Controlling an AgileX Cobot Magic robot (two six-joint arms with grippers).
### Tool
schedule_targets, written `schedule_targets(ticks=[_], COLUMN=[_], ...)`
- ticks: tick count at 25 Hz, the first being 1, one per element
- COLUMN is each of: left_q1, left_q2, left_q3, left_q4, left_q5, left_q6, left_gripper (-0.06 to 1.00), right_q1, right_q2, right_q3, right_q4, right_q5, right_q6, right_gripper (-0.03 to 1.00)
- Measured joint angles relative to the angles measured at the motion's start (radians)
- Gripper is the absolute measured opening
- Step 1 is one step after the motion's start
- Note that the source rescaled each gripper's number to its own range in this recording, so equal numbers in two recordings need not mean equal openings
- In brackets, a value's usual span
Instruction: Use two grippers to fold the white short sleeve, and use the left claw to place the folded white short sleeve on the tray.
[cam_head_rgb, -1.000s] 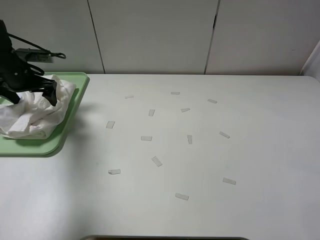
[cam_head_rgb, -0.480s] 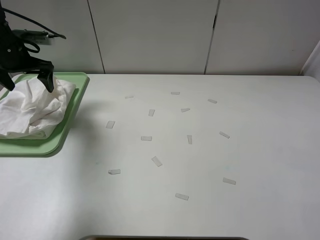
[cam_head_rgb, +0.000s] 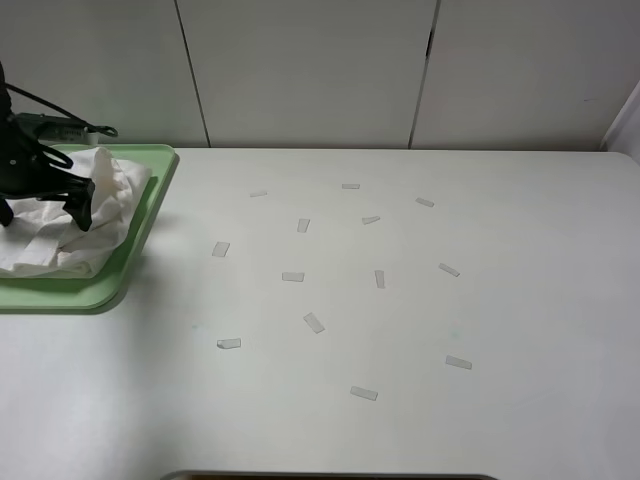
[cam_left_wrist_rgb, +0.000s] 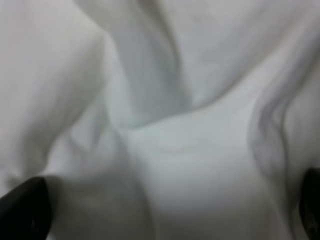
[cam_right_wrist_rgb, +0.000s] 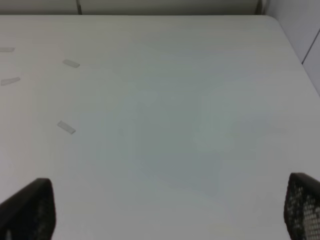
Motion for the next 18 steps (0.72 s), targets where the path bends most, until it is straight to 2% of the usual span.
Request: schedule_targets(ticks=[2,6,13,18], left_q1=[0.013,0.013,0.004,-0.003], left_q2=[0.001,0.034,0.012,-0.154], left_q3=[0.092,0.148,0.157,0.159], left_q4=[0.004,-0.003,-0.055,-0.08], left_q5=[-0.164,-0.31,-0.332,-0.249], left_q6=[-0.001,-0.015,0.021,0.022], left_gripper=[1.0,1.0,1.0,1.0], right_q1=[0.0,0.0,0.0,0.0], right_q2=[0.0,0.0,0.0,0.0], right_q3=[0.0,0.0,0.0,0.0], right_q4=[0.0,0.0,0.0,0.0], right_q5=[0.0,0.0,0.0,0.0], right_q6=[0.0,0.0,0.0,0.0], right_gripper=[1.0,1.0,1.0,1.0])
